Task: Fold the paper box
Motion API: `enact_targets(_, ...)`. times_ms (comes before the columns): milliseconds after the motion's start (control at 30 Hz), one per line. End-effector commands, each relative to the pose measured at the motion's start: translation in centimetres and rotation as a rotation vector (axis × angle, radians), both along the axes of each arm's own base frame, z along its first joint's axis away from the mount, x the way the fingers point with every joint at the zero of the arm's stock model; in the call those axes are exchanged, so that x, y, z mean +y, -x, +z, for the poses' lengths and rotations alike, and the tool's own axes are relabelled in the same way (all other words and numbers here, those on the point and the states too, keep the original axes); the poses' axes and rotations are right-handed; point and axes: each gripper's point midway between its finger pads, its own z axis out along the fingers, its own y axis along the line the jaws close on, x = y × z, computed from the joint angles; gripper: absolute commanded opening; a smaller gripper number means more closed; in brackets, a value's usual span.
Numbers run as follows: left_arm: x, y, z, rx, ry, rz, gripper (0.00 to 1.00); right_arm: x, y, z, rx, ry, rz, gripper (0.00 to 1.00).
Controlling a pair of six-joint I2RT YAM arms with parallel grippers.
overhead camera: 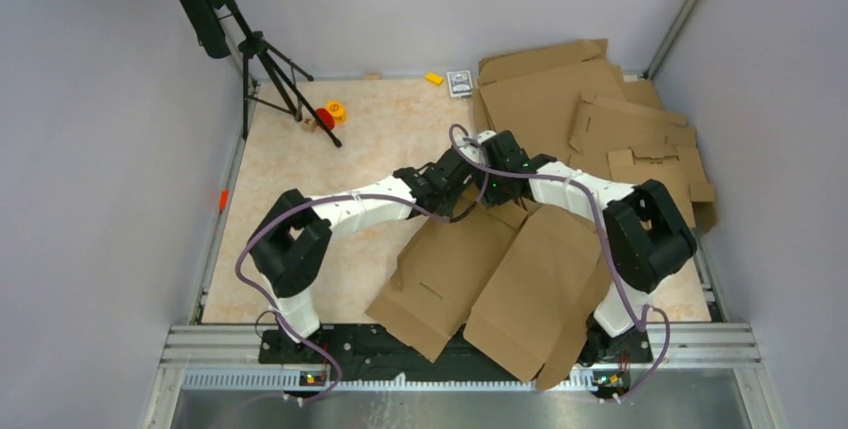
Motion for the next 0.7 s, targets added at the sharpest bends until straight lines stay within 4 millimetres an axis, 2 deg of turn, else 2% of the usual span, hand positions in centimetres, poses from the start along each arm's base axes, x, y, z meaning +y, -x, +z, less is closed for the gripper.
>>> enact_targets(0, -2.5, -0.3, 2.2, -0.047, 0.128, -0.044, 0.00, 1.1, -1.1, -0.2, -0.013, -0.002, 0.023, 0.42)
enact_targets(67, -2.3, -0.3, 2.0, -0.048, 0.135, -0.039, 0.00, 1.1, -1.1, -0.6, -0.004, 0.008, 0.023, 0.36)
enact_targets(200, -1.9, -0.3, 1.6, -0.033, 0.173, -0.042, 0.00, 0.8, -1.5, -1.0, -0.016, 0.035, 0.003, 0.01)
enact_targets(233, -1.9, -0.3, 1.8, -0.028, 0.190, -0.045, 0.00, 0.6, -1.6, -1.0, -0.028, 0.049, -0.006, 0.00)
enact_targets(433, -1.4, -0.3, 1.9, -0.015, 0.250, -0.075, 0.03, 0.3, -1.4, -0.8, -0.082, 0.116, -0.013, 0.01)
enact_targets(500, -1.2, -0.3, 1.9, -0.017, 0.256, -0.087, 0.04, 0.6, -1.1, -0.8, -0.076, 0.119, -0.002, 0.26)
enact_targets(567, -1.0, -0.4, 1.8, -0.016, 0.258, -0.091, 0.05, 0.8, -0.8, -0.8, -0.063, 0.131, 0.009, 0.32)
enact_targets(667, -0.6, -0.4, 1.5, -0.017, 0.252, -0.093, 0.05, 0.3, -0.2, -0.9, -0.043, 0.177, 0.008, 0.33)
